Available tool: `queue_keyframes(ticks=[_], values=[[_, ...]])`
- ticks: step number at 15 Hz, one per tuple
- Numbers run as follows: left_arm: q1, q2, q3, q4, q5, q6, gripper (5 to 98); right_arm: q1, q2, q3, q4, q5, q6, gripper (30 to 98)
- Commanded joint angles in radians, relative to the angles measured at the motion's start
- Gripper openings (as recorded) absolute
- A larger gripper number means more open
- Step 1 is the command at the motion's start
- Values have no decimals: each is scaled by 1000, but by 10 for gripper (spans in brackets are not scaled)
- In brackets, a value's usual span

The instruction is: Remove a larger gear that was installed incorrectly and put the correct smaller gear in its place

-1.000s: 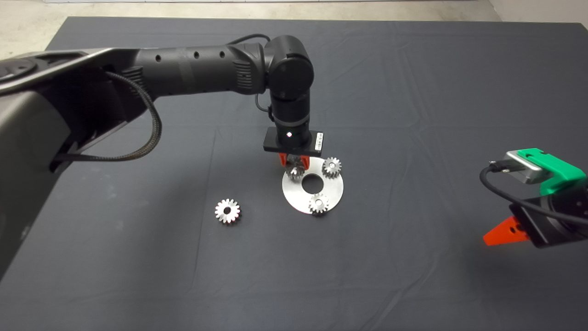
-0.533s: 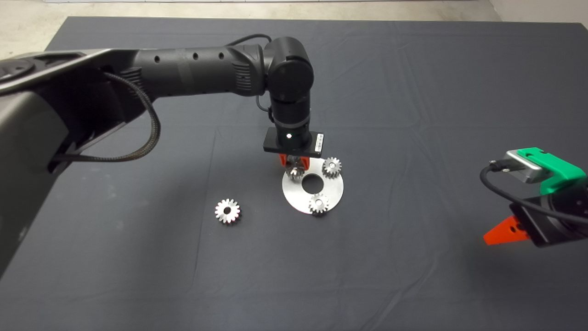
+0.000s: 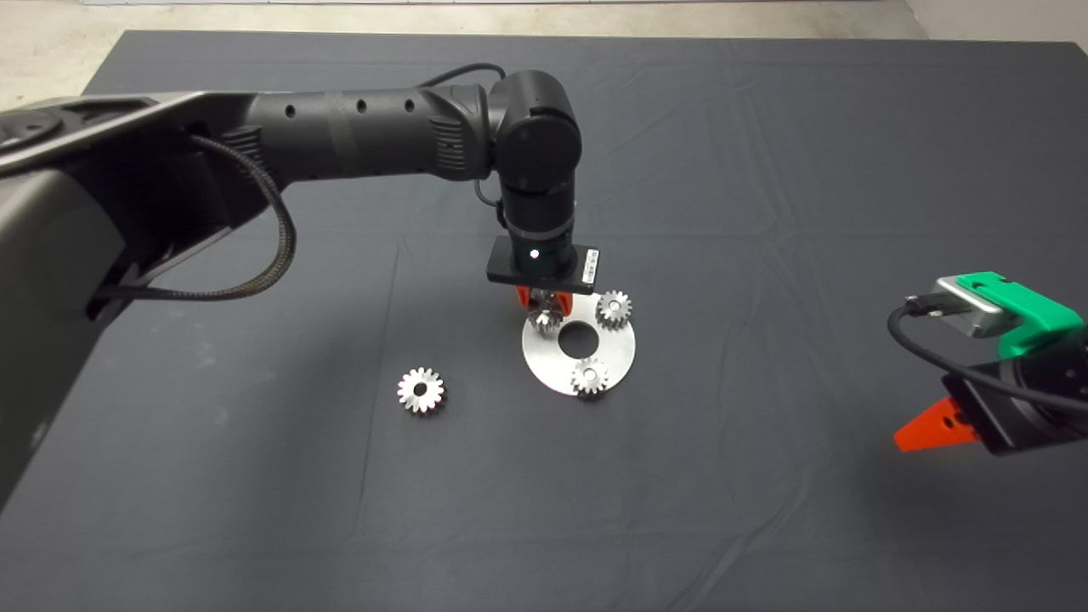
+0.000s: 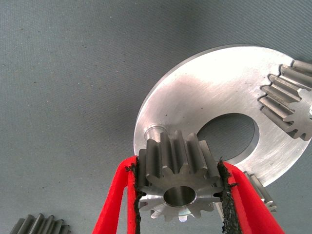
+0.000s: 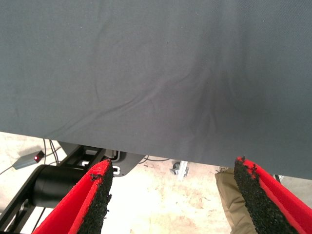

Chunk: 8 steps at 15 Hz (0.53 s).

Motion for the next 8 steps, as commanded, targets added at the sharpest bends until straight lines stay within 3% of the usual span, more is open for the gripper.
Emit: queue_keyframes(ticks=[1,8], values=[[-17,-11,13,8,16,-3,293,21,-3,0,-24,-11,-3,660],[-17,-11,13,8,14,-3,294,21,-1,0,-24,-10,-3,660]])
